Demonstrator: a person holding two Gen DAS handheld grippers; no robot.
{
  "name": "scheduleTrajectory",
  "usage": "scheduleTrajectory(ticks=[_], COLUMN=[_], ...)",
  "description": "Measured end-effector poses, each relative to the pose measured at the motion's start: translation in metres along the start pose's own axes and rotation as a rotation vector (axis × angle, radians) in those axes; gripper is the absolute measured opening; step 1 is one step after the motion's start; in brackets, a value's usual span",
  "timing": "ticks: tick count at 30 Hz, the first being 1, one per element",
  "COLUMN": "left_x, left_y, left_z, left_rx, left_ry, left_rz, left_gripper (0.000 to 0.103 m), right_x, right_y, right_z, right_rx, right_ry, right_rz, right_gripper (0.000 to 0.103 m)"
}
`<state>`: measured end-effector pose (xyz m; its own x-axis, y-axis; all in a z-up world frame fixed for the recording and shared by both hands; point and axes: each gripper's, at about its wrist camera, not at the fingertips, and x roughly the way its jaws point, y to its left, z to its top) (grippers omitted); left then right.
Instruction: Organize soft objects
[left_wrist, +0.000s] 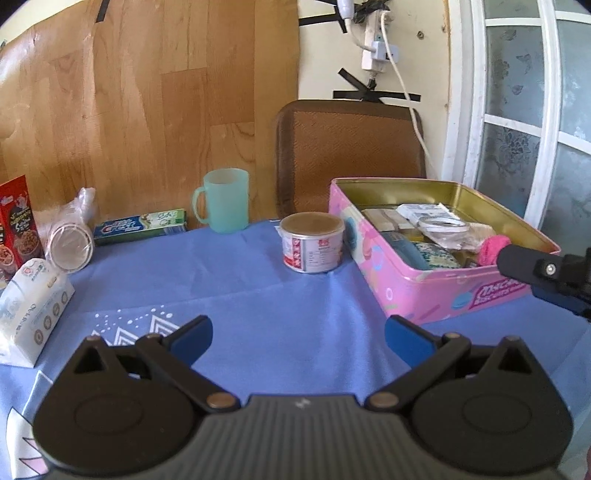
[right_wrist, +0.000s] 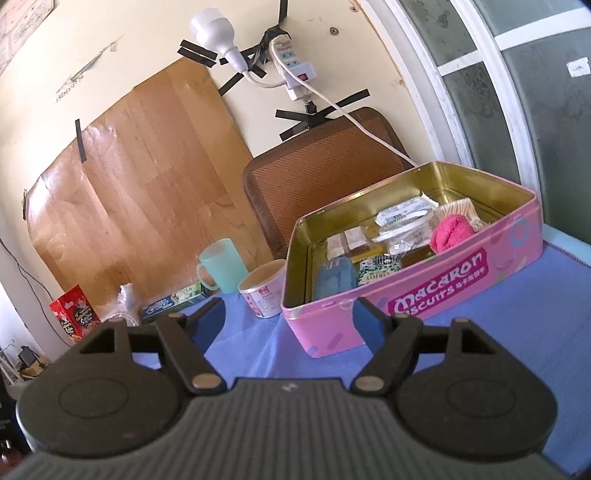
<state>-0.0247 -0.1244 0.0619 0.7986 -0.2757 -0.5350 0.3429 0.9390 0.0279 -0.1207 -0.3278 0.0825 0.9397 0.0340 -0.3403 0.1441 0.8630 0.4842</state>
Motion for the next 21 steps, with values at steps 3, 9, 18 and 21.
scheduleTrajectory(ticks=[3,9,18,21], left_x=[0.002,0.007,0.015,0.017], left_y=[0.002,0.004,0.009,0.009], left_z=[-0.002,-0.002,0.0,-0.002], left_rx=[-0.005,0.023,-0.018,-0.018], left_ry=[0.0,-0.008,0.068,0.081], left_rz=[0.021,0.072,0.019,0.022], left_gripper=[0.103,0.103,0.103,0.103], right_x=[0.002,0.004,0.005,0.007], right_y=[0.002,0.007,0.006,0.007], right_z=[-0.003,-0.005,-0.006,-0.007], right_rx=[-0.013,-0.037,-0.056,-0.049], right_ry=[-0.008,-0.032,-0.061,-0.054], right_rz=[-0.017,-0.036,-0.07,-0.07], right_gripper=[0.078,0.081,0.085,0.085])
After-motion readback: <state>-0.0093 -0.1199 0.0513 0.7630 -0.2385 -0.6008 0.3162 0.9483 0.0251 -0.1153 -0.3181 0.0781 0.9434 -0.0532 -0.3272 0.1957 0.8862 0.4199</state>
